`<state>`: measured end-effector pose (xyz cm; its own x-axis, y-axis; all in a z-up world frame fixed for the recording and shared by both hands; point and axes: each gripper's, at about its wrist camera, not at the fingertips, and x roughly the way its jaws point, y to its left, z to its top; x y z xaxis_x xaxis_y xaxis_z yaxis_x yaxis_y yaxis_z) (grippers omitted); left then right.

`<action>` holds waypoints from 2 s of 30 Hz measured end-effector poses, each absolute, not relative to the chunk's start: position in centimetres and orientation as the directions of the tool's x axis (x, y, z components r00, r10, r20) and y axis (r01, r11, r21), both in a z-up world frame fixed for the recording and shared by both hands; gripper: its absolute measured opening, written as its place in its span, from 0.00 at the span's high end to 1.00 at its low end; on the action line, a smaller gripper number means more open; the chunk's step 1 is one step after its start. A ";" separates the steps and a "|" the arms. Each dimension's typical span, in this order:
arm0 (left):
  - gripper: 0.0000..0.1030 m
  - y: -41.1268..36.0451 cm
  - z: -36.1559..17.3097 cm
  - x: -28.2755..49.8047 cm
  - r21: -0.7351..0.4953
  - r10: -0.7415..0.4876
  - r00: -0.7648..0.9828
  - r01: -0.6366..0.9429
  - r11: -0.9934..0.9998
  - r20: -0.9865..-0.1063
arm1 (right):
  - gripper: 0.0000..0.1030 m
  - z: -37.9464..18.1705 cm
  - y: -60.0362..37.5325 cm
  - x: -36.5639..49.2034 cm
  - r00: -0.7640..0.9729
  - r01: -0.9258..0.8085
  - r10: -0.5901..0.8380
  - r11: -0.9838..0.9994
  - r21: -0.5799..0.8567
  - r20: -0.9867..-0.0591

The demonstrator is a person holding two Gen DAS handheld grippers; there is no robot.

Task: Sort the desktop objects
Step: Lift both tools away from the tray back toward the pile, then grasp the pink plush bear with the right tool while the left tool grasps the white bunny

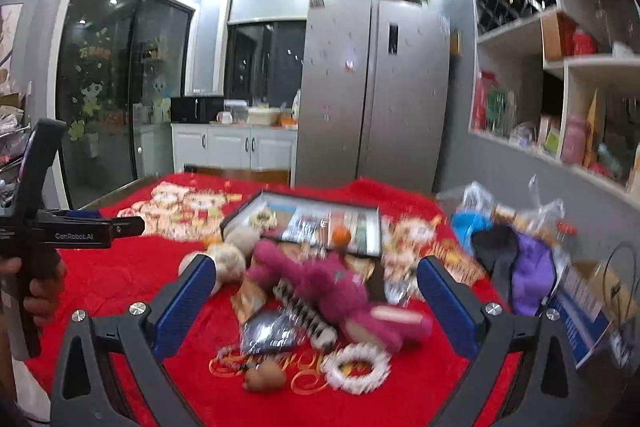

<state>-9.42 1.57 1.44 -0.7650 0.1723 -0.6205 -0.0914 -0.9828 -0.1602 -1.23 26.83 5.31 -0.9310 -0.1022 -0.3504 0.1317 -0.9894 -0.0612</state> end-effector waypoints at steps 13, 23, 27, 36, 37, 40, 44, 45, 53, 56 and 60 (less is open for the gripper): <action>0.00 2.0 1.2 -9.4 -0.133 0.175 -0.765 -0.118 -0.984 -0.620 | 0.00 4.5 30.0 -1.4 -0.896 0.121 -0.176 -0.980 0.156 -0.408; 0.00 3.2 -1.5 -12.5 -0.137 0.204 -0.707 -0.151 -0.979 -0.677 | 0.00 3.0 29.4 -3.4 -0.876 0.149 -0.186 -0.982 0.116 -0.444; 0.00 4.4 -3.0 -14.6 -0.104 0.182 -0.679 -0.155 -0.982 -0.711 | 0.00 2.2 29.5 -5.2 -0.862 0.158 -0.198 -0.980 0.124 -0.468; 0.00 5.8 -5.9 -19.6 -0.085 0.188 -0.630 -0.191 -0.978 -0.754 | 0.00 0.0 30.2 -10.4 -0.817 0.161 -0.211 -0.977 0.139 -0.537; 0.00 5.9 -6.4 -20.4 -0.087 0.190 -0.617 -0.193 -0.977 -0.763 | 0.00 -0.3 30.2 -11.0 -0.810 0.166 -0.214 -0.977 0.138 -0.545; 0.01 6.1 -7.7 -22.2 -0.101 0.202 -0.583 -0.202 -0.974 -0.787 | 0.00 -1.2 30.4 -12.9 -0.793 0.168 -0.217 -0.976 0.139 -0.569; 0.01 6.4 -9.4 -23.7 -0.099 0.215 -0.543 -0.235 -0.967 -0.812 | 0.00 -2.6 30.3 -15.5 -0.763 0.173 -0.216 -0.976 0.130 -0.609; 0.01 6.5 -9.7 -23.8 -0.094 0.215 -0.535 -0.244 -0.965 -0.817 | 0.00 -3.0 30.2 -16.1 -0.756 0.175 -0.213 -0.977 0.123 -0.619; 0.01 6.2 -11.9 -24.6 -0.083 0.200 -0.505 -0.244 -0.966 -0.840 | 0.00 -5.6 30.2 -20.1 -0.720 0.186 -0.211 -0.976 0.109 -0.661; 0.01 6.5 -12.0 -24.5 -0.056 0.184 -0.525 -0.251 -0.967 -0.831 | 0.00 -7.1 30.4 -20.6 -0.690 0.189 -0.220 -0.974 0.122 -0.690; 0.00 6.8 -12.2 -24.4 -0.034 0.169 -0.536 -0.251 -0.967 -0.827 | 0.00 -7.9 30.5 -20.1 -0.697 0.203 -0.228 -0.972 0.119 -0.679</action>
